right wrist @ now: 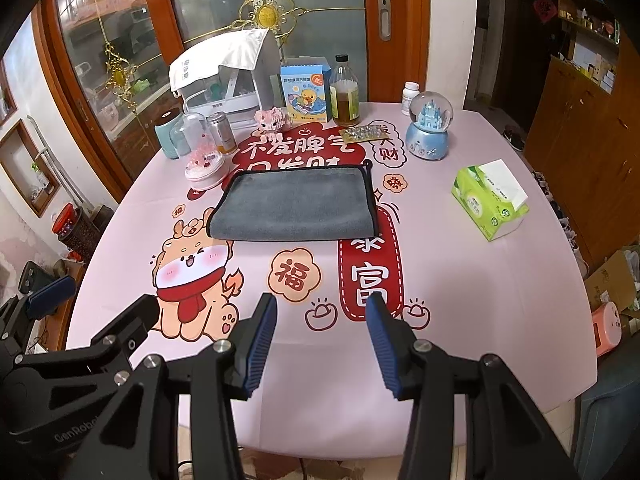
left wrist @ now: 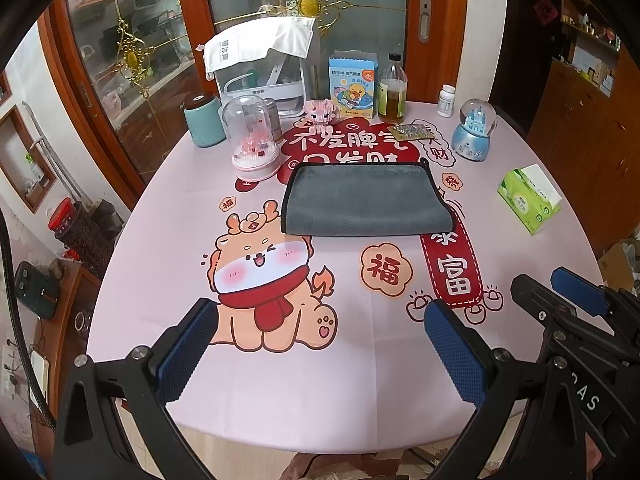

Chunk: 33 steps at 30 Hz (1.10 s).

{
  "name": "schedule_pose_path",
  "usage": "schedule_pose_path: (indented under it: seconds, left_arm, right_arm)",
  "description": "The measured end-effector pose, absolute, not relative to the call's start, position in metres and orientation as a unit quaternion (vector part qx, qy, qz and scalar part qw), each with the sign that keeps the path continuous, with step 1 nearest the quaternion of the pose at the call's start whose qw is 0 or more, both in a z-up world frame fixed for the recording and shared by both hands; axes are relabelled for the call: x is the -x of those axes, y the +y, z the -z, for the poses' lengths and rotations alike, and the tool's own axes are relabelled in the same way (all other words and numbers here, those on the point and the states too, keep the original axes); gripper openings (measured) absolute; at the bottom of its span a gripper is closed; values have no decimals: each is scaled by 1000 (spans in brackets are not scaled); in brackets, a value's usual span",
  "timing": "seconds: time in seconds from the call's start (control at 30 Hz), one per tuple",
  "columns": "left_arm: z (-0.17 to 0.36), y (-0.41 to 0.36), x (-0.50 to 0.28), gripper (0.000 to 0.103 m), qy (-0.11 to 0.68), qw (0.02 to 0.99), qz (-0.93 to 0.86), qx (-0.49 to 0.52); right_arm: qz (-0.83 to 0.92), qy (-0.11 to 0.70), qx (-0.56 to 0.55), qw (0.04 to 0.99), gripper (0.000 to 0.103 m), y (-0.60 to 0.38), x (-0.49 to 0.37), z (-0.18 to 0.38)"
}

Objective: Fold towel

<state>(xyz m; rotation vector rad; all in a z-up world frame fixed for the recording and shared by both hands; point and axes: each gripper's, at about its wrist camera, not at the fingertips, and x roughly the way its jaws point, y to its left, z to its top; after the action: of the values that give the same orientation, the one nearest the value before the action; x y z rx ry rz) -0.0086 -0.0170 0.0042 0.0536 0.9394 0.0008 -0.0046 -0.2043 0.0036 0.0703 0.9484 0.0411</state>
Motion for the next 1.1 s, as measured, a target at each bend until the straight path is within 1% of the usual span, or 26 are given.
schedule_pose_path:
  seconds: [1.1]
  left_arm:
    - [0,-17,5,102,457,889,6,-35]
  right_arm:
    - [-14,463,-41,885,47,-202,5,4]
